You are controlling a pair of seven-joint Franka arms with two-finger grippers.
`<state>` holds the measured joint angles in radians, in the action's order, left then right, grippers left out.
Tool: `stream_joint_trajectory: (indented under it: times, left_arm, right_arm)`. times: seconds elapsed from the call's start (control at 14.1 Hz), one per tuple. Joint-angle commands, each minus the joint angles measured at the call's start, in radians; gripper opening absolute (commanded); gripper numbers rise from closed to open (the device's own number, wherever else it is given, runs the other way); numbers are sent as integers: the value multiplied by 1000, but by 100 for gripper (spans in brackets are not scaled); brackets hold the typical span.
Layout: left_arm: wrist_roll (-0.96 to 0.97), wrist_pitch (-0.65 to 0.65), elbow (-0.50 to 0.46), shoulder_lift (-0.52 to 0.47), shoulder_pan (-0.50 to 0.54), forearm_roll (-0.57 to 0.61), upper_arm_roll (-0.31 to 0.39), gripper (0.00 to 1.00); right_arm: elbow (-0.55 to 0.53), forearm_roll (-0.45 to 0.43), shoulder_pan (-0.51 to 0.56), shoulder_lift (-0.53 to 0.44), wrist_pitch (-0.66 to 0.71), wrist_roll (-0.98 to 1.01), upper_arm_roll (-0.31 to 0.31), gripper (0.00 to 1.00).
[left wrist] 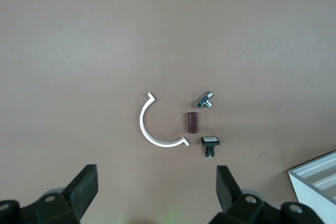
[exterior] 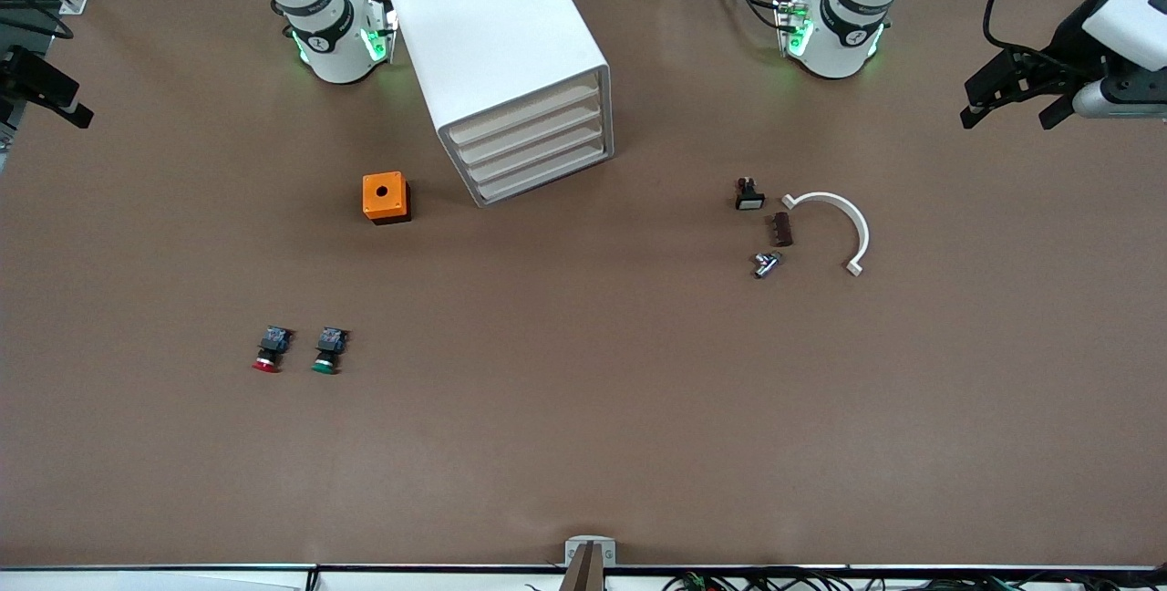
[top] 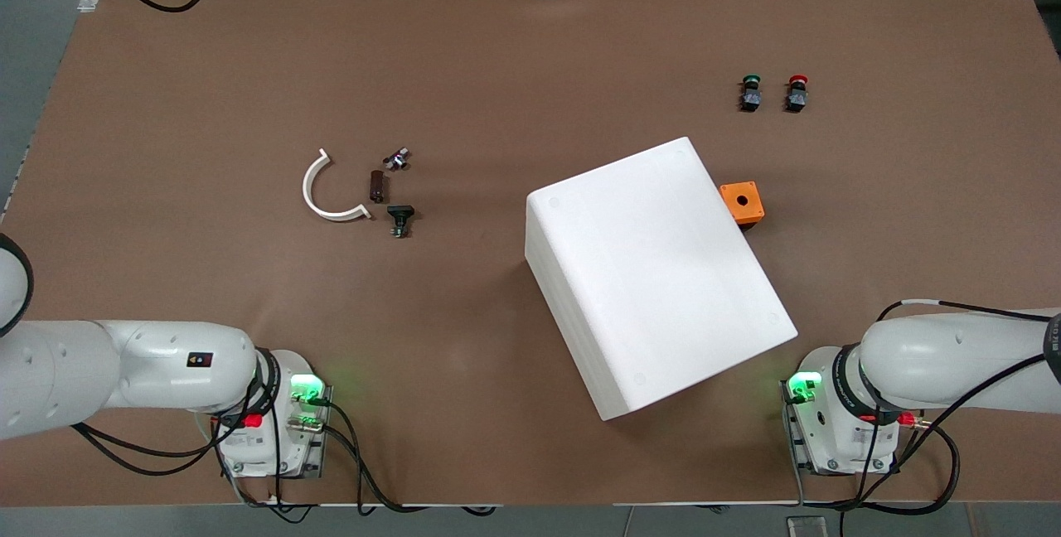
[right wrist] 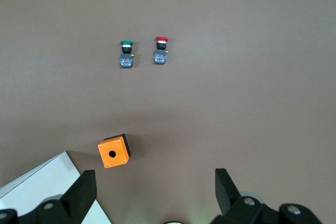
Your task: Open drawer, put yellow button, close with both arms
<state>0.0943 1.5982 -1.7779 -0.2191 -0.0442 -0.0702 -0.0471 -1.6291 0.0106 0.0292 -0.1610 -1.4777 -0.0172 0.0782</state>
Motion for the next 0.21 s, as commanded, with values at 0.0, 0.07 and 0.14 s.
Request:
stream_joint_trajectory:
  times: [0.0, 0.07, 0.14]
  left_arm:
    - [-8, -24, 32, 10, -6, 23, -5, 99]
    - [-11, -24, 32, 10, -8, 23, -4, 99]
    - [-15, -24, 34, 10, -9, 23, -4, 99]
  right_arm:
    - [-6, -17, 12, -15, 2, -1, -8, 100]
    - [-6, -17, 12, -15, 4, -1, -8, 100]
    - [-6, -17, 12, -15, 5, -1, -8, 100]
